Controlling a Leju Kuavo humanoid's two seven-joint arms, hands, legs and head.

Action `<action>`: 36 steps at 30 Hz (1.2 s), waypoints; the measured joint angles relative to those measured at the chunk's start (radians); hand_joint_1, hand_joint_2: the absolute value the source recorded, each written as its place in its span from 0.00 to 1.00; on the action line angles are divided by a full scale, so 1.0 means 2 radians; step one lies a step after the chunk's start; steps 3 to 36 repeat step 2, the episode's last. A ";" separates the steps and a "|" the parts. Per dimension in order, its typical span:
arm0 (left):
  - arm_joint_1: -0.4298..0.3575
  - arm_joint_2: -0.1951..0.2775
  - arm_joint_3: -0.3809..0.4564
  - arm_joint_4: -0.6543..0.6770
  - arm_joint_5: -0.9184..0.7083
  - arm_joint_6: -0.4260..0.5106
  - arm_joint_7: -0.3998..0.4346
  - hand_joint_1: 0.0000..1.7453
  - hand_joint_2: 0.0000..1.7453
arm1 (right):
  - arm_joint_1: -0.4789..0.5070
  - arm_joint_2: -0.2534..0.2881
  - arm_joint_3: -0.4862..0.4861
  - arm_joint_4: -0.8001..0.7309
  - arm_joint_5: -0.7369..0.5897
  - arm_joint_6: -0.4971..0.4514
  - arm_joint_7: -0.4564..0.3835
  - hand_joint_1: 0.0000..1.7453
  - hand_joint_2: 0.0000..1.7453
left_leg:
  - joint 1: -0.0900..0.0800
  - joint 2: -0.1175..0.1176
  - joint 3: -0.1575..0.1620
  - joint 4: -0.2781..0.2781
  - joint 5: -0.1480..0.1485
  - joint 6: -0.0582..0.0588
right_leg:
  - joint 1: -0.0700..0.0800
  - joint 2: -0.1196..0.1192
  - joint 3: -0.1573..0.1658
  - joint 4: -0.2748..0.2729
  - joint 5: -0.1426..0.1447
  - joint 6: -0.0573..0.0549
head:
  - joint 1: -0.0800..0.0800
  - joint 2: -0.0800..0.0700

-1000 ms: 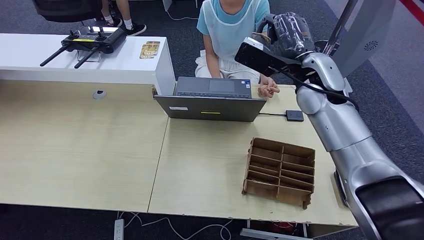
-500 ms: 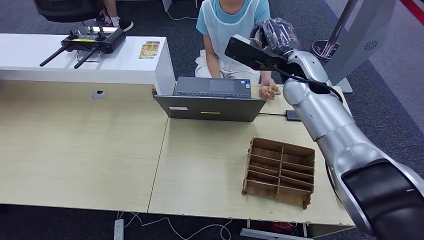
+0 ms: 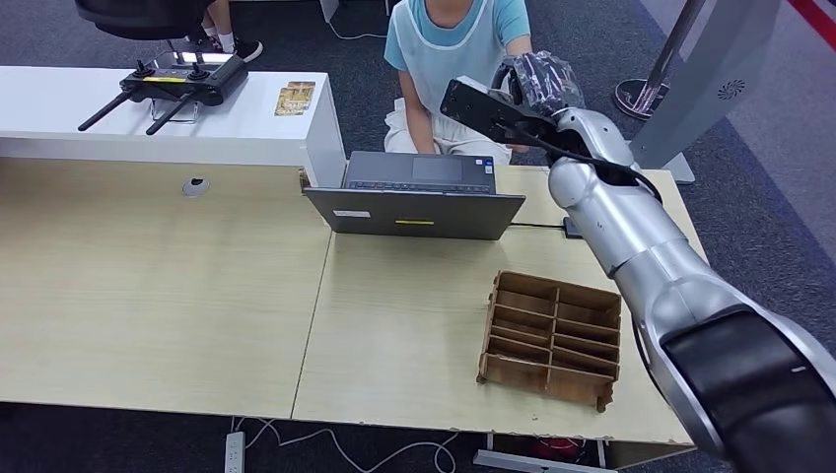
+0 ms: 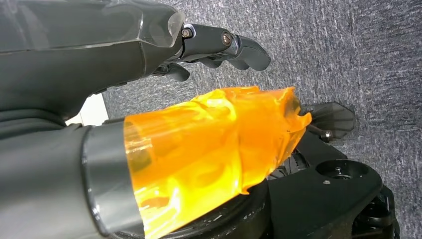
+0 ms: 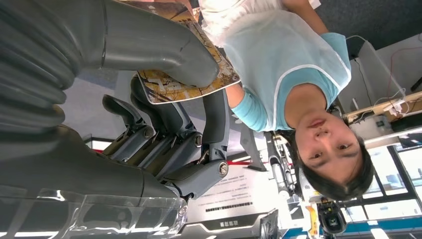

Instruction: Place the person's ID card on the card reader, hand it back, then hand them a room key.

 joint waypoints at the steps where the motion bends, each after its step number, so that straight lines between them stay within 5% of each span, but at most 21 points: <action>1: 0.000 0.000 0.000 0.000 0.000 0.000 0.000 0.00 0.00 | -0.001 0.000 0.000 0.001 0.000 0.000 0.000 0.99 1.00 | 0.000 0.000 0.000 0.000 0.000 0.000 | 0.000 0.000 0.000 0.000 0.000 0.000 | 0.000 0.000; 36: 0.000 0.000 0.000 0.000 0.000 0.000 0.000 0.00 0.00 | -0.001 0.000 0.000 0.002 0.000 0.000 0.000 0.99 1.00 | 0.000 0.000 0.000 0.000 0.000 0.000 | 0.000 0.000 0.000 0.000 0.000 0.000 | 0.000 0.000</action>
